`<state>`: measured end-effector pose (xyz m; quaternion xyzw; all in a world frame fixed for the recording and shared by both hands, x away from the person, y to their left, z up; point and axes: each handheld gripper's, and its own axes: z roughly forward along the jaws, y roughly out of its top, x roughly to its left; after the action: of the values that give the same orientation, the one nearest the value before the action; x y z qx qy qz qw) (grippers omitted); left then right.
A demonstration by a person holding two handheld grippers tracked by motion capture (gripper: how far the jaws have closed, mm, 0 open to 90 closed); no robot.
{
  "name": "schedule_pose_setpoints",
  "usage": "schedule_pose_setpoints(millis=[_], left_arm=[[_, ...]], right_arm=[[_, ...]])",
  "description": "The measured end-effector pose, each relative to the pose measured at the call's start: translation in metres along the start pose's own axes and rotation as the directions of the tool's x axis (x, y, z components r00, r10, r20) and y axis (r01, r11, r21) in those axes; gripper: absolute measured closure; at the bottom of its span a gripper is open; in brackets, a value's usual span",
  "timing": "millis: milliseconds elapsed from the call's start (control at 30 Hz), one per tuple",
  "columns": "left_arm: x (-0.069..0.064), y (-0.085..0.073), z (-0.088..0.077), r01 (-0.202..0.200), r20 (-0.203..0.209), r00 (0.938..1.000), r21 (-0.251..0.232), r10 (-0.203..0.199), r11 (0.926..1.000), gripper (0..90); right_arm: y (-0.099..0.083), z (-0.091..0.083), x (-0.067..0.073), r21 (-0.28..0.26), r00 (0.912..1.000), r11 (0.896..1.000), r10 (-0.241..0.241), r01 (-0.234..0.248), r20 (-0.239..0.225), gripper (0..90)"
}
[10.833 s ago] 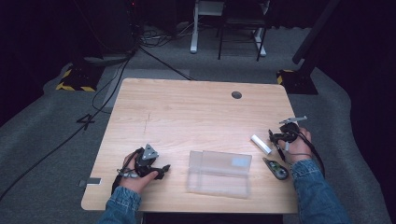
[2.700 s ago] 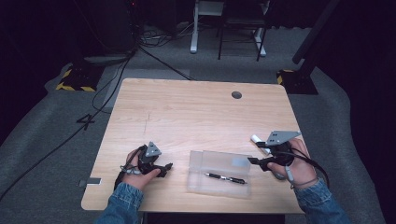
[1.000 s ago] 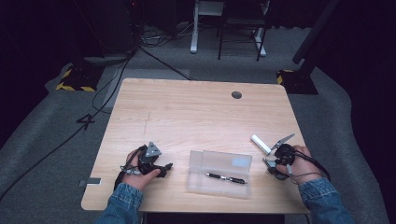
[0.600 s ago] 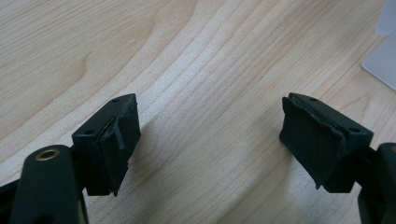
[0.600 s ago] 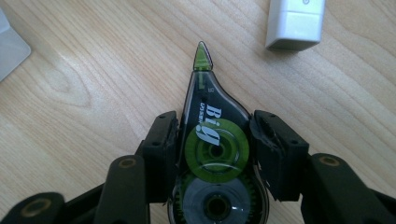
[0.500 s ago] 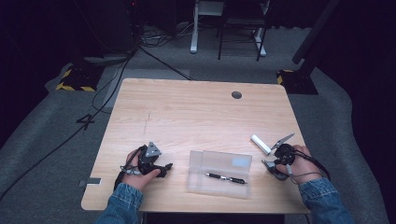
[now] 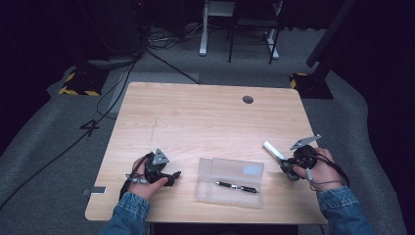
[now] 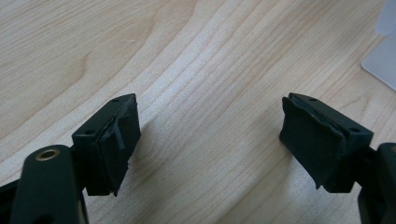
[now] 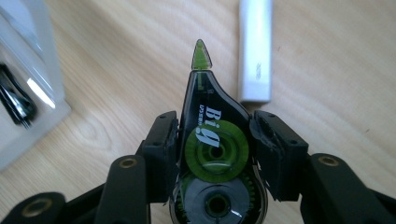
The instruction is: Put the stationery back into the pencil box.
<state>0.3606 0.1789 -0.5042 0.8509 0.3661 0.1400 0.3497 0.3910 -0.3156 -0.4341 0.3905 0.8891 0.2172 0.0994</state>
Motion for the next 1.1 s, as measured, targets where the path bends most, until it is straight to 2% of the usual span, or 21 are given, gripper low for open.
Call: schedule_pose_setpoints(millis=[100,267,467,633,667,700,733,767,833,867,933,1033,1100], left_arm=[[0.000,0.000,0.000,0.000,0.000,1.0000,0.000,0.000,1.0000,19.9],[0.000,0.000,0.000,0.000,0.000,1.0000,0.000,0.000,1.0000,20.0],[0.000,0.000,0.000,-0.001,0.001,1.0000,0.003,0.001,1.0000,20.0],[0.000,0.000,0.000,0.000,0.003,1.0000,0.002,0.000,1.0000,20.0],[0.000,0.000,0.000,0.000,0.003,1.0000,0.002,0.000,1.0000,20.0],[0.000,0.000,0.000,-0.001,0.003,1.0000,0.003,0.001,1.0000,20.0],[0.000,0.000,0.000,0.000,0.003,1.0000,0.002,0.000,1.0000,20.0],[0.000,0.000,0.000,0.000,0.003,1.0000,0.002,0.000,1.0000,20.0],[0.000,0.000,0.000,0.000,0.003,1.0000,0.003,0.000,1.0000,20.0],[0.000,0.000,0.000,0.000,0.003,1.0000,0.003,0.000,1.0000,20.0],[0.000,0.000,0.000,0.000,0.003,1.0000,0.003,0.000,1.0000,20.0],[0.000,0.000,0.000,0.000,0.003,1.0000,0.002,0.000,1.0000,20.0],[0.000,0.000,0.000,0.000,0.003,1.0000,0.002,0.000,1.0000,20.0]], right_arm=[[0.002,-0.008,0.000,-0.071,1.0000,0.997,0.000,0.000,-0.003,52.4],[0.007,-0.024,0.005,-0.197,0.9996,0.980,-0.001,-0.005,-0.027,52.4],[0.011,-0.034,0.010,-0.282,0.9990,0.959,-0.023,0.011,-0.039,52.4],[0.014,-0.042,0.016,-0.351,0.9974,0.936,-0.045,0.023,-0.057,52.4],[0.014,-0.042,0.016,-0.351,0.9974,0.936,-0.045,0.023,-0.057,52.4],[0.015,-0.044,0.019,-0.364,0.9966,0.931,-0.056,0.031,-0.059,52.4],[0.017,-0.046,0.023,-0.388,0.9950,0.920,-0.078,0.048,-0.063,52.4],[0.017,-0.046,0.023,-0.388,0.9950,0.920,-0.078,0.048,-0.063,52.4],[0.019,-0.048,0.028,-0.409,0.9916,0.910,-0.105,0.065,-0.076,52.4],[0.021,-0.049,0.033,-0.428,0.9876,0.900,-0.131,0.082,-0.086,52.4],[0.022,-0.049,0.038,-0.443,0.9832,0.892,-0.152,0.092,-0.102,52.4],[0.025,-0.047,0.045,-0.451,0.9764,0.885,-0.186,0.117,-0.110,52.4],[0.027,-0.045,0.051,-0.453,0.9689,0.882,-0.210,0.130,-0.131,52.4]])
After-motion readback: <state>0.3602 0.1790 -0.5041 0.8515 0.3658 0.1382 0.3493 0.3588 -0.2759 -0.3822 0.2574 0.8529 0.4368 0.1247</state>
